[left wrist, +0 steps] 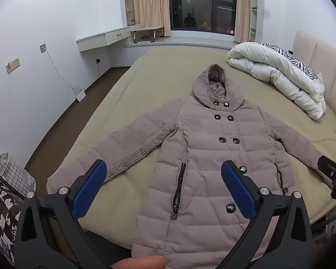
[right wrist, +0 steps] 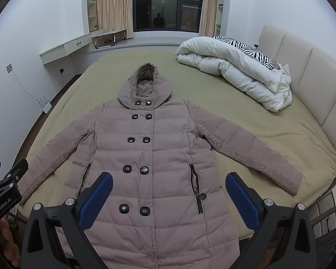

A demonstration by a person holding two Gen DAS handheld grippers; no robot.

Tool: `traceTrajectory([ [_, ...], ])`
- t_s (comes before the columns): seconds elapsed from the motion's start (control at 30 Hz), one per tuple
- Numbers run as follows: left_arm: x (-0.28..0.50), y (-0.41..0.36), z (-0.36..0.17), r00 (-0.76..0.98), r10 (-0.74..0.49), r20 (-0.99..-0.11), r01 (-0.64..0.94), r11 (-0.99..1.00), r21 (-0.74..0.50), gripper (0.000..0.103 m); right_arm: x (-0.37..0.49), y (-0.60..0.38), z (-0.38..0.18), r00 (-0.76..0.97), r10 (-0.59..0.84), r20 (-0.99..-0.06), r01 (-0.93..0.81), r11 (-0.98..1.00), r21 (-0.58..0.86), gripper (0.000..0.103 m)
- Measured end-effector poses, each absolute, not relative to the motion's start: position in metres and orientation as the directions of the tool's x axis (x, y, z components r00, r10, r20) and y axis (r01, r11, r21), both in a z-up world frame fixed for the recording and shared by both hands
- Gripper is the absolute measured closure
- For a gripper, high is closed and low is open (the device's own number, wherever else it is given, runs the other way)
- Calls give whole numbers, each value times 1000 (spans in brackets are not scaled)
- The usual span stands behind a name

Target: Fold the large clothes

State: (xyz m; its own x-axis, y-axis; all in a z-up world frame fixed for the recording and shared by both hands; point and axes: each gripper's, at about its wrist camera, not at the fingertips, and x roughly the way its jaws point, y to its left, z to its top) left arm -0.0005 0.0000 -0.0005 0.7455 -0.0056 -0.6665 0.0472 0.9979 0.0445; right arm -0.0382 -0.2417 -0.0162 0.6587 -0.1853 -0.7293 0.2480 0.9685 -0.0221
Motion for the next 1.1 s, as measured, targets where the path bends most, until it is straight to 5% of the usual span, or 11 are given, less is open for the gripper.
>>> traceTrajectory([
  [1.1,-2,10,-24,725,-1,-688,42,998,43,0,-40,-240,-25,651,-186,-736,249,968,-25,0],
])
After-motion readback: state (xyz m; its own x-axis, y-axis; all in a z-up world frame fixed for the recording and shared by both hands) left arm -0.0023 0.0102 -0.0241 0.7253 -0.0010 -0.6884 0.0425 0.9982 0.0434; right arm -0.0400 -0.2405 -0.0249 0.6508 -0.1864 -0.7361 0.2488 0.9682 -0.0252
